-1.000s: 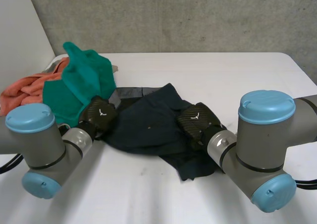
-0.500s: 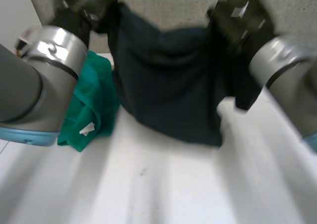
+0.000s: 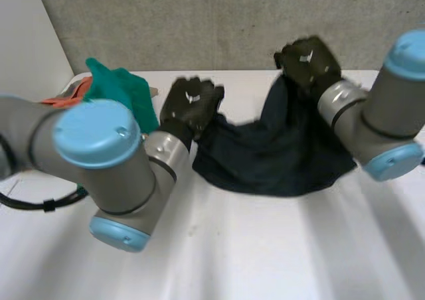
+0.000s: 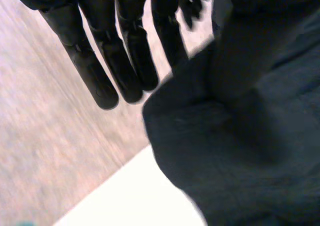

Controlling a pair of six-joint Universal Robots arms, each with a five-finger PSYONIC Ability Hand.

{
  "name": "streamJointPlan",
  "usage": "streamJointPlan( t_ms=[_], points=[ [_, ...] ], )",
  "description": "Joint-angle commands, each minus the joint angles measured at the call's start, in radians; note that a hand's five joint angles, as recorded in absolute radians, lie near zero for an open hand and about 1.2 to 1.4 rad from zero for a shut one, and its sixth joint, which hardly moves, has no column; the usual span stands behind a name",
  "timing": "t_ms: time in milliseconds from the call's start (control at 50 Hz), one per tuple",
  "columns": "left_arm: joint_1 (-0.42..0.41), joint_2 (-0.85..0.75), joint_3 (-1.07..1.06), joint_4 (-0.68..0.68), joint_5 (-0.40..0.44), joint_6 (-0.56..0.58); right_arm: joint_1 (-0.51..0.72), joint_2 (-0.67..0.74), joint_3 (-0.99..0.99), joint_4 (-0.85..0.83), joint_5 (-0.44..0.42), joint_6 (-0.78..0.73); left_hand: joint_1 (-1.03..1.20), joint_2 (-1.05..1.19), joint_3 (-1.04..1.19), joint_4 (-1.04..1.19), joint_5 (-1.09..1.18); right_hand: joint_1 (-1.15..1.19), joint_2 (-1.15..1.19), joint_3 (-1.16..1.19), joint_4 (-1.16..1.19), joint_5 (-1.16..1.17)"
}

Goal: Fold the laundry.

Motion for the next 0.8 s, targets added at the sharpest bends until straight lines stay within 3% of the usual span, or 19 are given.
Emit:
streamJointPlan(
  t_ms=[20,100,180,240,340,440,540,600,700,740,800],
  points=[
    [0.005,-0.028,0.011,-0.077,-0.064,0.001,0.001,0.019,0.02,0.006,0.123,-0.056,-0.652,-0.687,-0.711,-0.71,-0.703,-0.315,-0.342,-0.385,-0.392,-0.37],
    [0.011,0.032,0.004,-0.086,-0.064,0.004,-0.003,-0.044,0.056,0.014,0.168,-0.056,-0.643,-0.678,-0.702,-0.701,-0.695,-0.315,-0.342,-0.385,-0.392,-0.37],
    [0.011,0.147,-0.047,-0.09,-0.063,0.004,-0.011,-0.163,0.125,0.056,0.156,-0.062,-0.605,-0.64,-0.664,-0.663,-0.657,-0.315,-0.342,-0.385,-0.392,-0.37],
    [0.013,0.251,-0.139,-0.086,-0.061,0.01,-0.014,-0.291,0.19,0.164,0.111,-0.07,-0.543,-0.578,-0.603,-0.601,-0.595,-0.315,-0.342,-0.385,-0.392,-0.37],
    [0.014,0.365,-0.3,-0.086,-0.032,0.048,-0.093,-0.406,0.265,0.364,-0.01,-0.097,-0.22,-0.255,-0.28,-0.279,-0.272,-0.3,-0.326,-0.37,-0.377,-0.355],
    [0.005,0.4,-0.476,-0.095,0.084,0.122,-0.206,-0.427,0.343,0.492,-0.091,-0.162,0.088,0.053,0.028,0.03,0.036,0.015,-0.012,-0.055,-0.062,-0.04],
    [-0.015,0.376,-0.548,-0.089,0.143,0.156,-0.244,-0.424,0.42,0.515,-0.142,-0.214,0.009,-0.026,-0.05,-0.049,-0.042,0.063,0.036,-0.008,-0.014,0.007],
    [-0.016,0.327,-0.533,-0.078,0.138,0.154,-0.246,-0.424,0.449,0.468,-0.157,-0.211,-0.264,-0.299,-0.323,-0.322,-0.315,0.051,0.024,-0.019,-0.026,-0.004],
    [-0.009,0.282,-0.469,-0.048,0.088,0.143,-0.24,-0.421,0.481,0.324,-0.15,-0.171,-0.469,-0.504,-0.528,-0.527,-0.521,-0.043,-0.07,-0.113,-0.12,-0.098],
    [-0.007,0.27,-0.447,-0.025,0.045,0.139,-0.24,-0.421,0.498,0.253,-0.136,-0.122,-0.481,-0.516,-0.541,-0.539,-0.533,-0.183,-0.21,-0.253,-0.26,-0.238],
    [-0.009,0.252,-0.435,-0.005,0.015,0.133,-0.238,-0.42,0.513,0.202,-0.121,-0.07,-0.49,-0.525,-0.549,-0.548,-0.542,-0.19,-0.217,-0.26,-0.267,-0.245]
  ],
)
